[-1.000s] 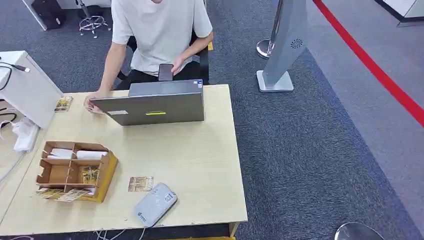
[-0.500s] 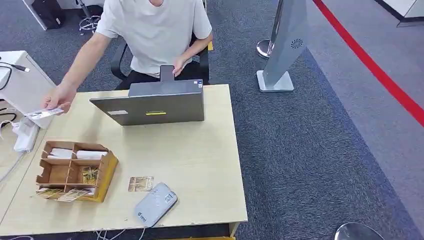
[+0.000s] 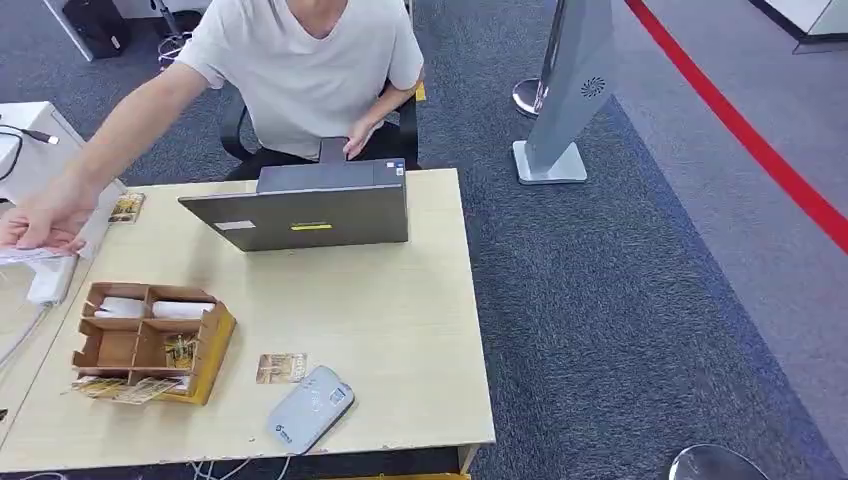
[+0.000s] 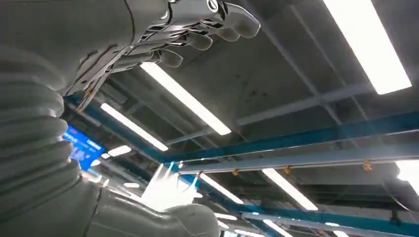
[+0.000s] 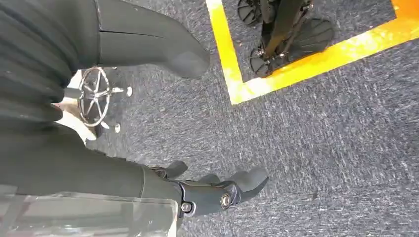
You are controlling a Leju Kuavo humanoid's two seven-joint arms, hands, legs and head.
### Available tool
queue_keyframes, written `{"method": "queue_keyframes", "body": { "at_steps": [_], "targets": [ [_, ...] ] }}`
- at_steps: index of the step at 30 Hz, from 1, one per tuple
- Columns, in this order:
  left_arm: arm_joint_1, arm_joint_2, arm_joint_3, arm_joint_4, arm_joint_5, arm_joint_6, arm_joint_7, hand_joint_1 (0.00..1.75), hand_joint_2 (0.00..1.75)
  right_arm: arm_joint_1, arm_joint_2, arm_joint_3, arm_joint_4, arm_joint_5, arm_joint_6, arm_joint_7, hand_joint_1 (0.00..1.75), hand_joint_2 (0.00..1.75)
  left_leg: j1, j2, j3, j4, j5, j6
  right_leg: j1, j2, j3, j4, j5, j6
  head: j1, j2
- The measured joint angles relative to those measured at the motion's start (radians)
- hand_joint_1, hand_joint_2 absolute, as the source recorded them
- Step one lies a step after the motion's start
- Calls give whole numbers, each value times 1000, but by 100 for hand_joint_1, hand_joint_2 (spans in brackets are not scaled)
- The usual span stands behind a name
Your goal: Pass the card to the sensor for recognition and then transmit it.
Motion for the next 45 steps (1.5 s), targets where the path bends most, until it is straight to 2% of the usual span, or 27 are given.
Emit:
{"method": "queue_keyframes", "body": {
  "at_steps": [7,18,19,20,26,33,39,45],
  "targets": [
    [-63,80,-110,39,-167,14,82,0,175,-22,2,-60,18,72,31,-9,0,175,0,1,0,0,0,0,0,2,-1,0,0,0,0,0],
    [-171,207,-307,117,-391,27,256,0,175,-64,5,-167,50,191,68,-32,0,175,0,2,0,0,1,0,0,2,0,0,1,-1,0,0],
    [-181,217,-325,124,-409,29,271,115,175,-70,6,-178,55,202,72,-35,0,175,0,2,0,0,1,0,0,2,0,0,1,-1,0,0],
    [-189,228,-344,130,-425,30,288,175,175,-75,6,-190,59,215,74,-39,0,175,0,2,0,0,1,0,0,2,0,0,1,-1,0,0],
    [-206,277,-404,151,-491,34,351,175,175,-106,6,-269,86,316,93,-61,0,175,0,2,-1,0,1,0,0,3,-1,0,1,-1,0,0],
    [-205,299,-419,166,-502,34,352,175,175,-131,6,-350,109,384,102,-84,0,175,0,2,-2,0,1,0,0,3,-1,0,1,-1,0,0],
    [-205,300,-422,166,-502,38,352,175,175,-140,6,-382,119,396,102,-91,0,175,0,1,-1,0,1,0,0,2,-1,0,1,-1,0,0],
    [-205,308,-430,170,-507,38,354,175,175,-160,5,-431,140,466,95,-114,0,175,0,2,-1,0,1,0,0,2,-1,1,1,-1,0,0]
  ]
}}
